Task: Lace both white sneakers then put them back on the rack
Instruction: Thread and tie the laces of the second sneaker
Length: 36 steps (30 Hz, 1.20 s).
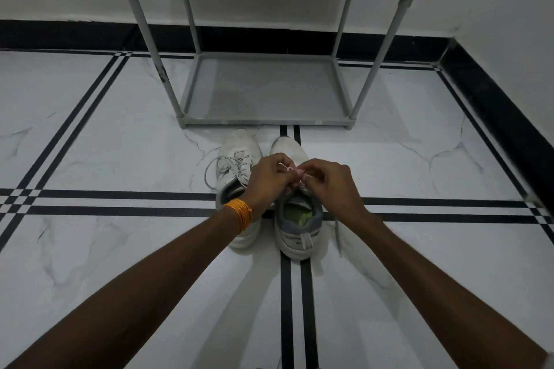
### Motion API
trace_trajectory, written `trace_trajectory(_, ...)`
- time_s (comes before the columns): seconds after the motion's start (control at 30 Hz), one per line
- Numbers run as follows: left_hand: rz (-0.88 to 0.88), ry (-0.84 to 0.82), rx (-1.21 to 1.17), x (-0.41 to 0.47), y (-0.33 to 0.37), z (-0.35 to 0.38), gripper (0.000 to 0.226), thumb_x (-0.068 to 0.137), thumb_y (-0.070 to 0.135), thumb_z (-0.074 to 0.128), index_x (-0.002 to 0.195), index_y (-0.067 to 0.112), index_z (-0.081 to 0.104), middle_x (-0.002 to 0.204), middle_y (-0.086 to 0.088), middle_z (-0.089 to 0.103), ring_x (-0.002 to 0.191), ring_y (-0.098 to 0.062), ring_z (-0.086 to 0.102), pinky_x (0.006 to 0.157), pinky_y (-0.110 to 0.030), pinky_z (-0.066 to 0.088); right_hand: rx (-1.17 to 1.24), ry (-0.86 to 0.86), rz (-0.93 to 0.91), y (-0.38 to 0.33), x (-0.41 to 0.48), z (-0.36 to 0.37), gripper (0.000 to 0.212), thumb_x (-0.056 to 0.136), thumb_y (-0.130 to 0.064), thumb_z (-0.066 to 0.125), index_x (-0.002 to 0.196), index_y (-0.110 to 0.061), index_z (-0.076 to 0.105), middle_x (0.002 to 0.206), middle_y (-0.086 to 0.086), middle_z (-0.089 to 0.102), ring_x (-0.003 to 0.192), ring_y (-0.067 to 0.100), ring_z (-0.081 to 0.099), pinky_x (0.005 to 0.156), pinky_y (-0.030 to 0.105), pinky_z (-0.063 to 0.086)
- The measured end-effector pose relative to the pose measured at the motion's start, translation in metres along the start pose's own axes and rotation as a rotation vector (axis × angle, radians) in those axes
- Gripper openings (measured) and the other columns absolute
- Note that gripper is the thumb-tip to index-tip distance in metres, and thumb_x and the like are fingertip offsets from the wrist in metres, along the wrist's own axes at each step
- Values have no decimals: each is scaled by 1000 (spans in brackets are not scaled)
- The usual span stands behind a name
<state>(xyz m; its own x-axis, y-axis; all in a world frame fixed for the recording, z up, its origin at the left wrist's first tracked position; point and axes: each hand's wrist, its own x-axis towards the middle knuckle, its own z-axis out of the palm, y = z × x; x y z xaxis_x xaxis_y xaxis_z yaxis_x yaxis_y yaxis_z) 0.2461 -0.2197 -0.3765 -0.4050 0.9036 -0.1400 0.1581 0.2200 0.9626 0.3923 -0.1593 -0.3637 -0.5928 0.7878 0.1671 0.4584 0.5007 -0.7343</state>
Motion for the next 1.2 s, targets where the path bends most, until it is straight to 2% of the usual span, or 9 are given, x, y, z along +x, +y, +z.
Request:
trace_trajectory(0.13, 204, 8, 195, -4, 4, -3, 16, 80, 20, 76, 84, 9, 65, 79, -5, 74, 74, -14, 72, 71, -31, 61, -184, -50, -37, -4, 2, 6, 21, 96, -14, 53, 105, -6, 70, 100, 14, 69, 90, 24, 61, 75, 22, 39)
trace_trajectory(0.33, 529, 61, 584, -7, 11, -7, 13, 86, 23, 70, 92, 14, 64, 84, -4, 74, 75, -18, 67, 71, -36, 57, -398, -138, -36, -5, 4, 10, 24, 95, -18, 58, 115, -3, 60, 116, 15, 59, 103, 26, 51, 85, 25, 37)
trace_trajectory(0.47, 594, 39, 735, -4, 11, -8, 20, 92, 28, 61, 102, 13, 70, 90, -7, 75, 82, -23, 67, 75, -37, 53, -362, -159, -2, -5, 6, 3, 21, 96, -14, 56, 112, -2, 62, 113, 17, 61, 103, 29, 52, 88, 33, 41)
trace_trajectory(0.67, 486, -85, 852, 4, 14, -11, 19, 93, 22, 57, 94, 12, 74, 84, -9, 73, 77, -25, 65, 72, -38, 52, -222, -93, 62, -2, 3, 3, 19, 97, -18, 52, 96, -5, 66, 96, 14, 65, 91, 26, 56, 76, 29, 40)
trace_trajectory(0.73, 296, -120, 634, 4, 18, -13, 23, 93, 26, 59, 92, 11, 75, 82, -9, 73, 74, -20, 64, 69, -34, 52, -162, -66, 49, -1, 4, 0, 18, 96, -18, 54, 93, -7, 67, 91, 12, 65, 87, 24, 58, 74, 28, 42)
trace_trajectory(0.8, -27, -261, 266, 3, 26, -17, 24, 94, 25, 59, 85, 9, 74, 77, -5, 72, 68, -12, 63, 62, -24, 51, -99, -78, 26, 1, 6, -4, 15, 95, -16, 57, 95, -7, 69, 92, 10, 66, 85, 22, 59, 75, 30, 46)
trace_trajectory(0.9, -308, -368, -93, 2, 32, -21, 24, 95, 17, 58, 75, 9, 69, 57, 1, 62, 50, -9, 52, 42, -17, 39, -66, -93, -16, 5, 7, -9, 24, 89, -20, 67, 112, -14, 67, 111, 7, 63, 102, 19, 56, 88, 32, 48)
trace_trajectory(1.0, -370, -375, -140, 5, 29, -23, 23, 95, 23, 59, 83, 6, 70, 61, -4, 57, 51, -12, 43, 43, -20, 33, -155, 29, -86, 4, 5, -11, 40, 79, -29, 76, 116, -22, 63, 120, 2, 51, 111, 17, 46, 92, 27, 41)
trace_trajectory(1.2, -323, -336, -76, -1, 33, -20, 25, 95, 22, 58, 76, 12, 70, 67, -1, 66, 61, -9, 60, 55, -19, 48, -260, -23, -196, -4, 4, -11, 19, 82, -30, 73, 93, -16, 67, 93, -4, 58, 76, 12, 53, 69, 29, 50)
